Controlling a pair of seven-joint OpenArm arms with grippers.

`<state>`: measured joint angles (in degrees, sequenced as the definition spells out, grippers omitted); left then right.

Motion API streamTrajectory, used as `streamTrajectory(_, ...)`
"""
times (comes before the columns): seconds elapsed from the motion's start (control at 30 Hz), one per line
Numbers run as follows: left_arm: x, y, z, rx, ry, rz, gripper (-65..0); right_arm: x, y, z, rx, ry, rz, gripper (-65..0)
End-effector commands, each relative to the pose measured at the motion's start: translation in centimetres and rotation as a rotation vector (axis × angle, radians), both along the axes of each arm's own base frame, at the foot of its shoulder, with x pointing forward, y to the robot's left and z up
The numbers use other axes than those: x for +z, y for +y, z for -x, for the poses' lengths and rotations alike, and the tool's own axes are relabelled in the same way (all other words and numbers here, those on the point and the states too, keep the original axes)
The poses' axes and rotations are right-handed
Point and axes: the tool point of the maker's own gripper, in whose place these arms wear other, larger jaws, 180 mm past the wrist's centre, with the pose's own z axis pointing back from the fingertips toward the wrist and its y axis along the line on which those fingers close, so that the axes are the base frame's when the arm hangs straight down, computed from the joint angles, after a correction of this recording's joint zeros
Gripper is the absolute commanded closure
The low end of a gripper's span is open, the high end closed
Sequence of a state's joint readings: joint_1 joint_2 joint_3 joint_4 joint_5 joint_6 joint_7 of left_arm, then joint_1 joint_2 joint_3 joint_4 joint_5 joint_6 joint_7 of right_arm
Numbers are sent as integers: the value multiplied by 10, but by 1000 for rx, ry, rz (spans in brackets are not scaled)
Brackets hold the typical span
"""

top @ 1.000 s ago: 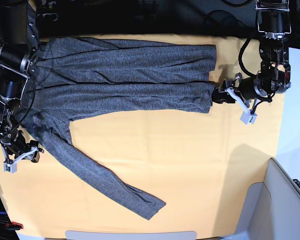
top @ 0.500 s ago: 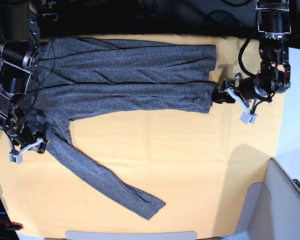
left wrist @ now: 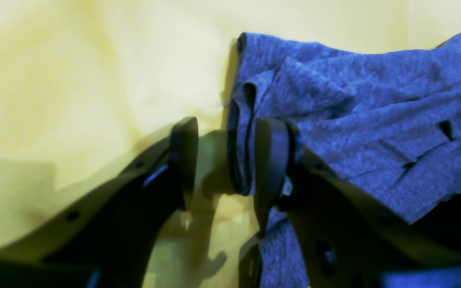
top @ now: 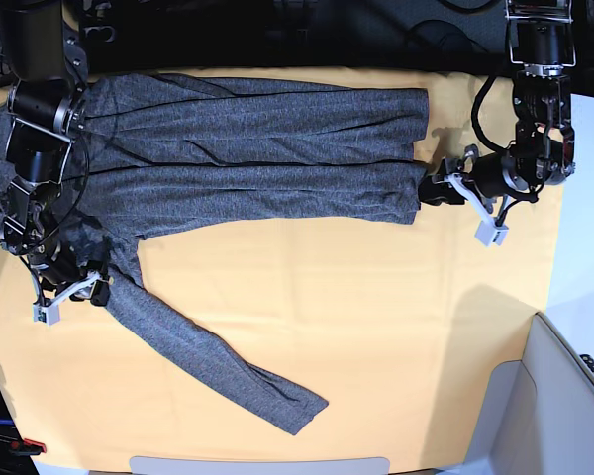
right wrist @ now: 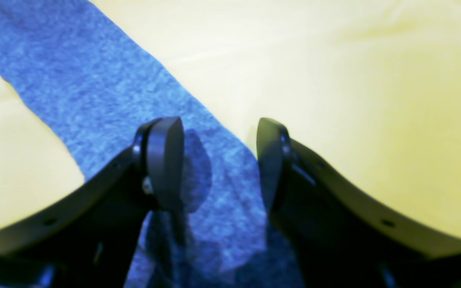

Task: Fold the T-shirt properly
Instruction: 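Lower the right gripper onto the loose sleeve near the shoulder, then slide the right gripper along the loose sleeve toward its cuff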

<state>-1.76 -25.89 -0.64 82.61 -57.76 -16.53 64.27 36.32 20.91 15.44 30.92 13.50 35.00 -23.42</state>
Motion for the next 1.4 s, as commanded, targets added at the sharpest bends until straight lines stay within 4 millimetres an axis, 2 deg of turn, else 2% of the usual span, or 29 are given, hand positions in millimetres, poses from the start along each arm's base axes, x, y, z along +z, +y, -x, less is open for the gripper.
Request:
streamTrajectory(0.0, 13, 4, -11, 2, -47, 2, -221, -2, 4, 2, 33, 26, 7, -295)
streamTrajectory(0.1, 13, 4, -11, 2, -46, 2, -221, -8, 7, 7, 38, 37, 6, -284)
streamTrajectory(0.13, 13, 4, -11, 3, -47, 2, -221, -6, 8, 6, 46, 34, 16, -244)
streamTrajectory(0.23, 13, 3, -11, 3, -47, 4, -221, -11, 18, 7, 101, 55, 57, -22)
streamTrajectory(0.27, 13, 3, -11, 3, -47, 4, -221, -15, 22, 10, 123, 68, 73, 0)
streamTrajectory(0.43, 13, 3, -11, 3, -48, 5, -221, -10, 31, 13, 184, 42, 137, 0)
streamTrajectory(0.63, 13, 3, -11, 3, -48, 5, -221, 14, 43, 29, 245, -67, 238, 0)
streamTrajectory(0.9, 13, 3, -11, 4, -47, 6, -221, 58, 68, 71, 349, -221, 371, 0)
streamTrajectory(1.0, 13, 3, -11, 4, -47, 6, -221, 83, 68, 90, 339, -288, 406, 0)
streamTrajectory(1.13, 13, 3, -11, 5, -48, 6, -221, 102, 74, 118, 337, -336, 441, 0)
streamTrajectory(1.23, 13, 3, -11, 5, -48, 6, -221, 106, 75, 140, 350, -335, 464, 0)
streamTrajectory(1.37, 13, 3, -12, 5, -50, 6, -221, 104, 88, 165, 394, -320, 474, 0)
